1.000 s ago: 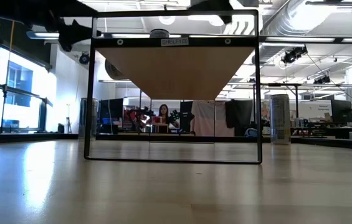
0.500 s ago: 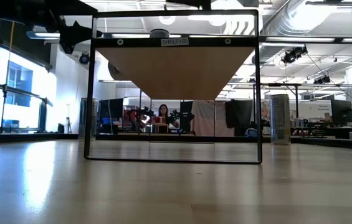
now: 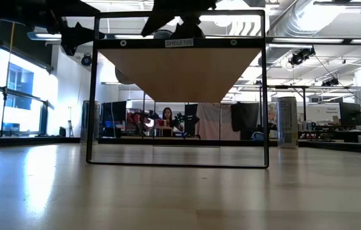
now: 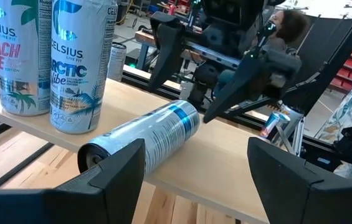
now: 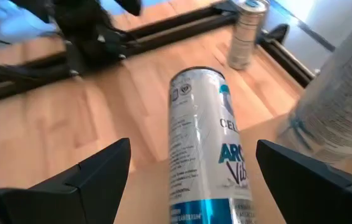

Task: Place canned beverage on shelf
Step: Put the white blue soda can on the shelf aligned with the white blue soda can

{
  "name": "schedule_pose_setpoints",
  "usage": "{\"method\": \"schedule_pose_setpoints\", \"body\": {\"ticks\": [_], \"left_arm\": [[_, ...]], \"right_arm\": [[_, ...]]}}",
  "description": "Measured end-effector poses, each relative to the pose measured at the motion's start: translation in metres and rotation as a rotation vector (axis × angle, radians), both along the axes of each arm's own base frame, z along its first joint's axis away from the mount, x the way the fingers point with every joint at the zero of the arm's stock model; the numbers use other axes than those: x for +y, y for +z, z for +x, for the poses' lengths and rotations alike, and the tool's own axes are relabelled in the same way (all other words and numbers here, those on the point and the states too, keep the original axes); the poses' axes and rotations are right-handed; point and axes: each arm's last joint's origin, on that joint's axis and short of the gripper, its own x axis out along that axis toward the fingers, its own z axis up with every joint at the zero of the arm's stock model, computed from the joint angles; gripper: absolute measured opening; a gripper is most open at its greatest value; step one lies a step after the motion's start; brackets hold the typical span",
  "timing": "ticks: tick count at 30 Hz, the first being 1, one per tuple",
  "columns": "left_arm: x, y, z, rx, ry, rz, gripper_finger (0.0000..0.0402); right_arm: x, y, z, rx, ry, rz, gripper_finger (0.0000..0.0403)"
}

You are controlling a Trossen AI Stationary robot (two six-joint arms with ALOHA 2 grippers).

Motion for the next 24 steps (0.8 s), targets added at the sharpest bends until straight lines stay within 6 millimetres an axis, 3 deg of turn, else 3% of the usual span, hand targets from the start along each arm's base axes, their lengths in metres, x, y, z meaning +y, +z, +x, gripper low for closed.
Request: {"method": "schedule_pose_setpoints", "body": {"ticks": [8,17,24], "left_arm": [[0.0,0.0,0.0,0.001,0.0,0.0,0.0252],[0.0,0.0,0.0,-0.002,0.001,-0.012,0.0252],[0.0,0.0,0.0,-0.004,0.003,-0.026,0.0252]], "right_arm": [[-0.008,-0.012,0.005,0.065,-0.044,-0.02,0.0332],[-0.012,-0.046,0.013,0.209,-0.041,-0.023,0.033],[-0.012,-0.047,0.014,0.208,-0.044,-0.022,0.0285]]}}
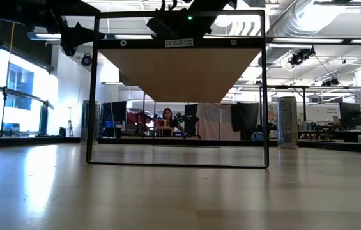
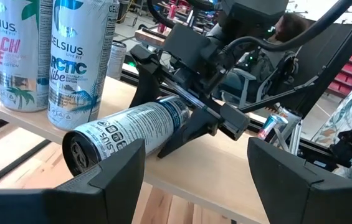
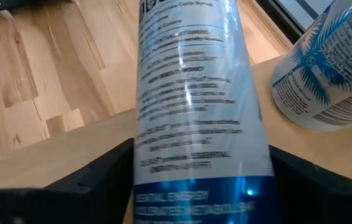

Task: Place canned beverage on shelf
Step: Put the white blue soda can on the shelf aligned with the white blue soda can

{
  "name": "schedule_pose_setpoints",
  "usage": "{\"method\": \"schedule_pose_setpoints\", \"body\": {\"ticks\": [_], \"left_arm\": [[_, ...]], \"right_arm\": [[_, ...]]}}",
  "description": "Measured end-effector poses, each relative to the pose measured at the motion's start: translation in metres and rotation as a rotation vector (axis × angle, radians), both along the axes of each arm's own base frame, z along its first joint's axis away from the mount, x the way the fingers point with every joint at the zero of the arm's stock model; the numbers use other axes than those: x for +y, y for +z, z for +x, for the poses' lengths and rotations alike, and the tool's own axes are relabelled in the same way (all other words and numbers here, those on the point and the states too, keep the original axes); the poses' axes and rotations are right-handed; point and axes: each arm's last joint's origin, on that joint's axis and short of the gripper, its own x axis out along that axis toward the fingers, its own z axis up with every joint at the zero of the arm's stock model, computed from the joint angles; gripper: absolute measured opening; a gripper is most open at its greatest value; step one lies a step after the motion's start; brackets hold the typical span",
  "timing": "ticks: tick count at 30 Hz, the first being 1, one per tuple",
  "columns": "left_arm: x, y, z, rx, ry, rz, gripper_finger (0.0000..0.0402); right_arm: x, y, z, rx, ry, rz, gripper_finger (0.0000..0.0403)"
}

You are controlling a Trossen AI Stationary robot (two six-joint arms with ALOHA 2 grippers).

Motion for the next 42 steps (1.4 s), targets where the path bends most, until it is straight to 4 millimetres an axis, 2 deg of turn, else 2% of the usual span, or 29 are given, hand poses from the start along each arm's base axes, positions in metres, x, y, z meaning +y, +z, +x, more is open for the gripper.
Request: {"method": "schedule_pose_setpoints", "body": {"ticks": [4,11,19,24,27,32,38,42], "left_arm": [[0.0,0.0,0.0,0.0,0.0,-0.001,0.0252],[-0.002,0.001,-0.002,-0.02,-0.053,-0.098,0.0252],[-0.01,0.011,-0.016,-0.108,-0.196,-0.119,0.0252],[-0.012,0.016,-0.025,-0.162,-0.201,-0.058,0.0252],[-0.011,0.02,-0.027,-0.209,-0.175,-0.043,0.0252],[-0.008,0.03,-0.023,-0.299,-0.091,0.01,0.0252],[0.001,0.037,-0.006,-0.387,0.064,-0.009,0.0252],[0.006,0.039,0.013,-0.463,0.089,-0.131,0.0252]], "right_arm": [[0.0,0.0,0.0,0.0,0.002,-0.001,0.0238],[0.007,0.009,-0.011,0.046,0.056,0.039,0.0238],[0.033,0.027,-0.039,0.154,0.14,-0.008,0.0238],[0.045,0.025,-0.071,0.11,0.119,0.001,0.0238],[0.05,0.02,-0.097,0.006,0.065,0.028,0.0238],[0.055,0.01,-0.129,-0.37,-0.045,0.112,0.0238],[0.056,-0.006,-0.135,-0.868,-0.082,0.184,0.0238],[0.055,-0.013,-0.128,-0.979,-0.105,0.161,0.0238]]}}
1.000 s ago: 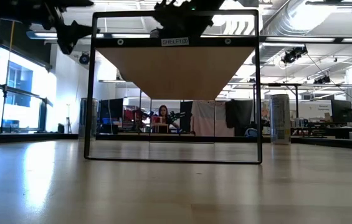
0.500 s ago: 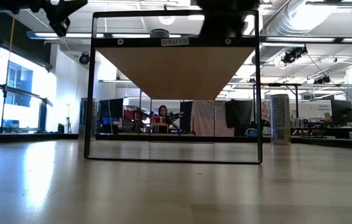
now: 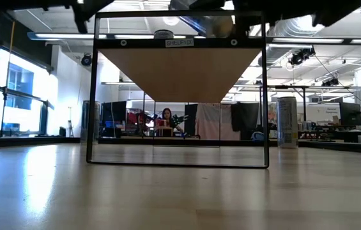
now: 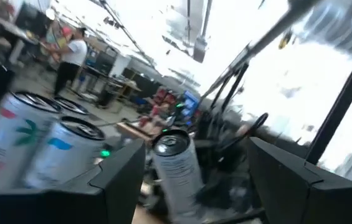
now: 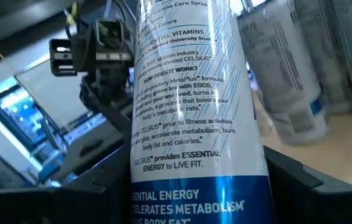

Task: Place canned beverage on shelf
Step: Put the white blue soda can on the shelf aligned with the white blue soda can

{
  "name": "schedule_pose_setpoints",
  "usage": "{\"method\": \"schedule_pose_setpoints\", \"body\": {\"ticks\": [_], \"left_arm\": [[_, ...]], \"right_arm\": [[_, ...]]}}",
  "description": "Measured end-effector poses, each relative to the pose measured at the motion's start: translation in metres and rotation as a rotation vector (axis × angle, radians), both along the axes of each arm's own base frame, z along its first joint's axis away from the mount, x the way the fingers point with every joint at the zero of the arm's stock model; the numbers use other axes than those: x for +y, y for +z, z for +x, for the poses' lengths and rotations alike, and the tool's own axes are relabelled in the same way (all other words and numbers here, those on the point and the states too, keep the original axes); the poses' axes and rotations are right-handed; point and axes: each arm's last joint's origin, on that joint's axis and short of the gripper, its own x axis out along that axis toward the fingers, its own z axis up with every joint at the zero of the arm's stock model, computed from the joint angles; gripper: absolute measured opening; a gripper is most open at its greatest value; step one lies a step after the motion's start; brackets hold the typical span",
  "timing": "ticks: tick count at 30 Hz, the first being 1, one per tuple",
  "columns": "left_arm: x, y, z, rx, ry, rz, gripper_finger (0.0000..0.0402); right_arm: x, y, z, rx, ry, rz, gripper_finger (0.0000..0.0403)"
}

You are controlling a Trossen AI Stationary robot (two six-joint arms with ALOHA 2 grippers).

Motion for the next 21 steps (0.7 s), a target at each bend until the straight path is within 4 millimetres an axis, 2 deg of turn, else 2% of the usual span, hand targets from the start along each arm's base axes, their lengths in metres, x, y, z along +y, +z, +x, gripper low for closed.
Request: {"method": "schedule_pose_setpoints", "body": {"ticks": [4,7,13,21], "left_arm": [[0.004,-0.001,0.016,-0.085,-0.064,-0.164,0.0252],[0.006,-0.005,0.027,-0.08,-0.075,-0.186,0.0252],[0.007,-0.013,0.039,-0.009,-0.057,-0.126,0.0252],[-0.004,0.012,0.068,0.043,-0.078,0.132,0.0252]], "right_arm": [[0.002,0.011,0.016,-0.032,0.021,-0.043,0.0238],[0.005,0.016,0.024,-0.013,0.057,-0.075,0.0238],[0.005,0.028,0.028,-0.035,0.058,-0.103,0.0238],[0.002,0.041,0.032,-0.061,0.065,-0.14,0.0238]]}}
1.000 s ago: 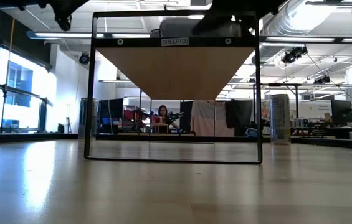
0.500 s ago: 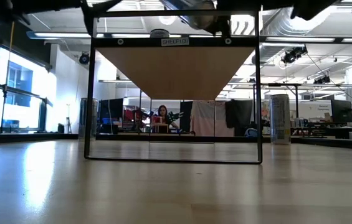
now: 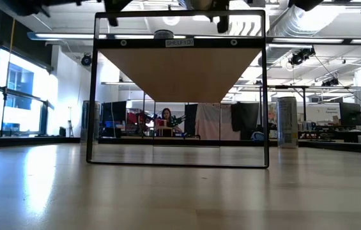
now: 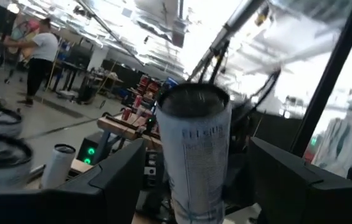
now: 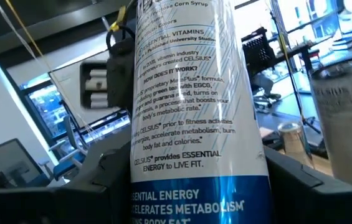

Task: Place canned beverage on shelf
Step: Put the white blue soda can on the shelf aligned with the white blue soda can

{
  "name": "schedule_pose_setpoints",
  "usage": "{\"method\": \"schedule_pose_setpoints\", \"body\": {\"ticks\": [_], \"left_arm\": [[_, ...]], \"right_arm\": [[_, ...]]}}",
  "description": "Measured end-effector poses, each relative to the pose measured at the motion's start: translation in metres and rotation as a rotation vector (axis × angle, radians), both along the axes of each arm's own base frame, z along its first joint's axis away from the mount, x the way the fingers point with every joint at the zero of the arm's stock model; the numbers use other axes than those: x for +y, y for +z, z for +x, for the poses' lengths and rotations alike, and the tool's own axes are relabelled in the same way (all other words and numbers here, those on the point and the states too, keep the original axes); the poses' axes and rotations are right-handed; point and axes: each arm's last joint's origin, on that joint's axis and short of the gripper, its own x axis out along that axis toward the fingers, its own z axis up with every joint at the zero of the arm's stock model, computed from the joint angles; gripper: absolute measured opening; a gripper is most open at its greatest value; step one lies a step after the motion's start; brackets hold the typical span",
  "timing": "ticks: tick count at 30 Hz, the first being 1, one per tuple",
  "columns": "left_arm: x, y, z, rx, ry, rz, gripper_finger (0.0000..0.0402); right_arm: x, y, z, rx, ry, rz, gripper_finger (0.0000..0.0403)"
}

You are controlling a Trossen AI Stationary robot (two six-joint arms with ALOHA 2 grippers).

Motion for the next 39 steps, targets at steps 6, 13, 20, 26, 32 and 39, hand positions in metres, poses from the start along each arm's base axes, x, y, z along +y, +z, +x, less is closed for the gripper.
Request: {"method": "schedule_pose_setpoints", "body": {"ticks": [6,13,20,26,32,39], "left_arm": [[-0.002,0.006,0.023,0.043,-0.035,0.054,0.0252],[0.0,0.012,0.044,0.051,-0.046,0.083,0.0252],[0.0,0.02,0.057,0.041,-0.048,0.11,0.0253],[0.0,0.021,0.059,0.04,-0.056,0.113,0.0253],[0.002,0.024,0.056,0.031,-0.048,0.121,0.0225],[0.003,0.02,0.057,0.076,-0.049,0.1,0.0148]], "right_arm": [[-0.001,0.012,0.003,-0.024,-0.007,-0.037,0.0238],[0.001,0.014,0.004,-0.002,0.002,-0.051,0.0238],[0.001,0.015,0.004,-0.007,0.012,-0.046,0.0238],[0.001,0.015,0.004,-0.002,0.016,-0.056,0.0238],[0.001,0.015,0.004,0.003,0.027,-0.075,0.0238],[0.0,0.011,0.006,0.035,0.036,-0.081,0.0306]]}}
